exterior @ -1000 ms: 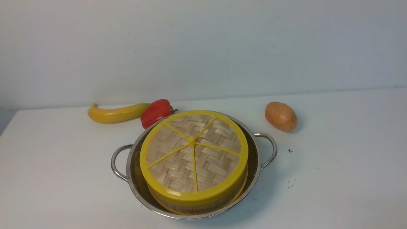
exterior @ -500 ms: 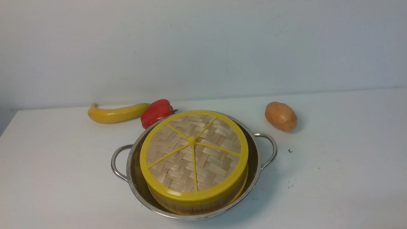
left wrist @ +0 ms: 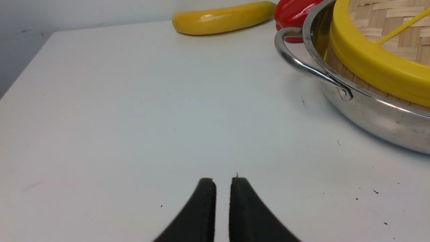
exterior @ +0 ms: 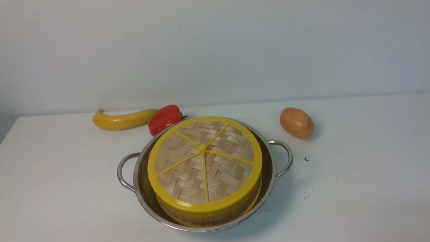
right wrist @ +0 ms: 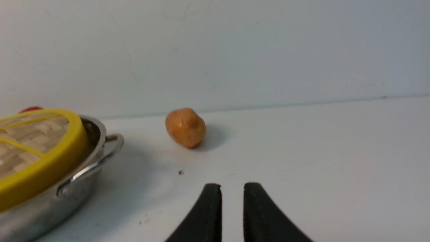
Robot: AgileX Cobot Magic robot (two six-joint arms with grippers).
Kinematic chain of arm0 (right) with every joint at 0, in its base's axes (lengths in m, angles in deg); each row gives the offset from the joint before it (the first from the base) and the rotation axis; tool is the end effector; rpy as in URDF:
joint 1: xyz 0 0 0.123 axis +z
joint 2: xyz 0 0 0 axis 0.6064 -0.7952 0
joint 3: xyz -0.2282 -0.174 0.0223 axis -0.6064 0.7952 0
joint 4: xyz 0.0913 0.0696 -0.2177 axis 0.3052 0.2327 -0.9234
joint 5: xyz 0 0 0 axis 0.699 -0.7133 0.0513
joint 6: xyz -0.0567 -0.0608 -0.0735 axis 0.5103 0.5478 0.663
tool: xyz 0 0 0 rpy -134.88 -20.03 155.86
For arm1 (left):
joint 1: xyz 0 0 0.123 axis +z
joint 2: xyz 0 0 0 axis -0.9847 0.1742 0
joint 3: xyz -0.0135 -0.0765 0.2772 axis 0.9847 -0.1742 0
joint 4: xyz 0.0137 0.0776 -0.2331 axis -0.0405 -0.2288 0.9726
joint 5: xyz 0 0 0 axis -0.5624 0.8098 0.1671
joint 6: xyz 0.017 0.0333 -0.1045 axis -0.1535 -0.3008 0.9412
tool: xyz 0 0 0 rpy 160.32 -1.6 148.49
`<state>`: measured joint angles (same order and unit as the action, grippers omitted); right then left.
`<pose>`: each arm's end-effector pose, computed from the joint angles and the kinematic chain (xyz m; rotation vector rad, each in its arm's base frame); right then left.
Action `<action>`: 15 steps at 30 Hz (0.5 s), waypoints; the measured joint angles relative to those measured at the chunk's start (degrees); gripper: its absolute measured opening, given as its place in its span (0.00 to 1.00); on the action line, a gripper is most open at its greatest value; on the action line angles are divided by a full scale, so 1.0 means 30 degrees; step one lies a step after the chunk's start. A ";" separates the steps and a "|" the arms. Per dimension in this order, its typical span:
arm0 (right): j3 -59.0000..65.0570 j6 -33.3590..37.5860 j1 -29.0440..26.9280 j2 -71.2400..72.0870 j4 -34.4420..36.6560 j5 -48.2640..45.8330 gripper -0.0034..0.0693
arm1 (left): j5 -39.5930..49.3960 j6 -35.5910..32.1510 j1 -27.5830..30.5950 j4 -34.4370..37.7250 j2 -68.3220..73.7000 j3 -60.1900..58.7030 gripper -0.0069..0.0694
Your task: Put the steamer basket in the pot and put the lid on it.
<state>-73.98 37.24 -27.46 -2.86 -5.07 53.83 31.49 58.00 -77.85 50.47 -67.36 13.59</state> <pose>0.0658 0.0042 0.1730 0.0389 1.7984 0.1827 0.0617 -0.0013 0.1627 0.0356 1.9045 0.0306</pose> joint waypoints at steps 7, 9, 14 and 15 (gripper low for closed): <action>-0.0122 0.7203 -0.0321 0.0000 0.4751 -0.1952 0.18 | -0.0017 0.0000 0.0000 0.0000 0.0000 0.0000 0.17; -0.0119 0.7551 -0.0755 0.0000 0.4807 -0.1975 0.18 | -0.0017 0.0000 0.0000 0.0000 0.0000 0.0000 0.17; -0.0119 0.7783 -0.1863 0.0000 0.4700 -0.1992 0.18 | -0.0017 0.0000 0.0000 0.0000 0.0000 0.0000 0.18; -0.0119 0.7783 -0.1900 0.0000 0.4581 -0.2000 0.19 | -0.0017 0.0000 0.0000 0.0000 0.0000 0.0000 0.18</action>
<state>-74.33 60.59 -33.16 -2.86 8.67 47.83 31.44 58.00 -77.85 50.47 -67.36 13.59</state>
